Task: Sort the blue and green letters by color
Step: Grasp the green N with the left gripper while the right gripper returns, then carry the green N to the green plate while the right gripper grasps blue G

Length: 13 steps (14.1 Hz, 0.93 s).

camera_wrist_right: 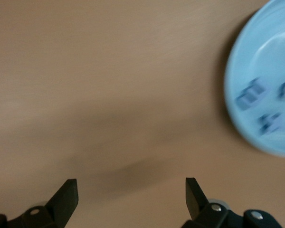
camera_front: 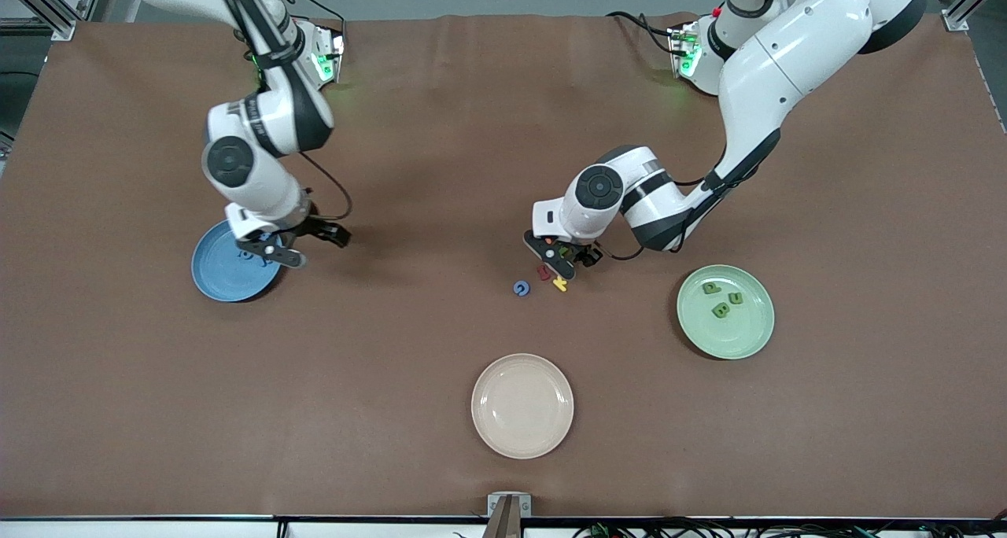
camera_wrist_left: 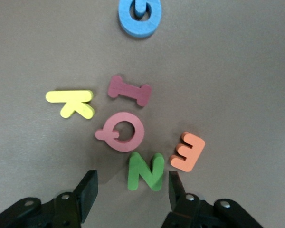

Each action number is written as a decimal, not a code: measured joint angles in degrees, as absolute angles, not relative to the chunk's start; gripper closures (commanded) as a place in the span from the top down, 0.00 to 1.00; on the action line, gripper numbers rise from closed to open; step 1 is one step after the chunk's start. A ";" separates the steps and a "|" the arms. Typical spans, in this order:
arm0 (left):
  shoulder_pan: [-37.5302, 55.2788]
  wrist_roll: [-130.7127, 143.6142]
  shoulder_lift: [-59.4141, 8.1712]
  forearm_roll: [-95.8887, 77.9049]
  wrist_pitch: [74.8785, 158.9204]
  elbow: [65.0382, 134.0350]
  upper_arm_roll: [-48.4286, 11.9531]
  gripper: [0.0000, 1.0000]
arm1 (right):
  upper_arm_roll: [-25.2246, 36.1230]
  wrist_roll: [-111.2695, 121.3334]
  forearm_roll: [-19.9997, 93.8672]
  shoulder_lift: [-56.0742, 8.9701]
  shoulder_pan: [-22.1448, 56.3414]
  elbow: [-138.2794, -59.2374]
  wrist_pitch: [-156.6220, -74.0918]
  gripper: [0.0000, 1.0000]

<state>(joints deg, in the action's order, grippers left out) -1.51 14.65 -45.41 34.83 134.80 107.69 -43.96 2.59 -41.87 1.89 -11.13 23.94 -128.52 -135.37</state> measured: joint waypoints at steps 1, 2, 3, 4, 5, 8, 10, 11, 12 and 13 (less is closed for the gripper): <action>-1.46 14.65 -45.45 34.83 134.81 107.75 -43.96 0.67 | 2.58 -47.33 1.89 -13.11 26.70 -124.76 -133.31 1.00; -1.38 14.65 -45.47 34.83 134.81 107.78 -43.96 0.65 | 2.58 -52.27 1.89 -15.52 29.09 -120.67 -131.57 1.00; -1.19 14.65 -45.52 34.83 134.81 107.82 -43.95 0.60 | 2.58 -56.78 1.89 -18.28 31.23 -116.35 -130.22 1.00; -0.93 14.65 -45.58 34.83 134.81 107.87 -43.86 0.57 | 2.59 -60.78 1.93 -21.22 33.08 -112.09 -129.32 1.00; -0.71 14.65 -45.64 34.83 134.81 107.88 -43.68 0.52 | 2.60 -64.44 1.96 -24.20 34.72 -108.14 -128.91 1.00; -0.70 14.65 -45.61 34.87 134.80 107.70 -43.44 0.43 | 2.62 -74.36 2.00 -33.22 38.73 -96.89 -128.71 1.00; -0.71 14.65 -45.60 34.87 134.81 107.66 -43.39 0.36 | 2.64 -78.89 2.00 -38.66 40.43 -90.62 -128.64 1.00; -0.72 14.65 -45.60 34.88 134.80 107.59 -43.34 0.34 | 2.65 -80.59 2.00 -40.94 41.04 -88.07 -128.64 1.00; -0.72 14.65 -45.59 34.89 134.80 107.56 -43.33 0.29 | 2.66 -82.34 2.00 -43.08 41.58 -85.57 -128.64 1.00; -0.70 14.65 -45.51 34.89 134.80 107.53 -43.40 0.27 | 2.68 -84.20 2.00 -45.03 42.06 -83.10 -128.64 1.00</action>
<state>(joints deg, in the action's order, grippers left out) -0.70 14.65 -45.51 34.89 134.80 107.53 -43.40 2.68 -84.20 2.00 -45.03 42.06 -83.10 -128.64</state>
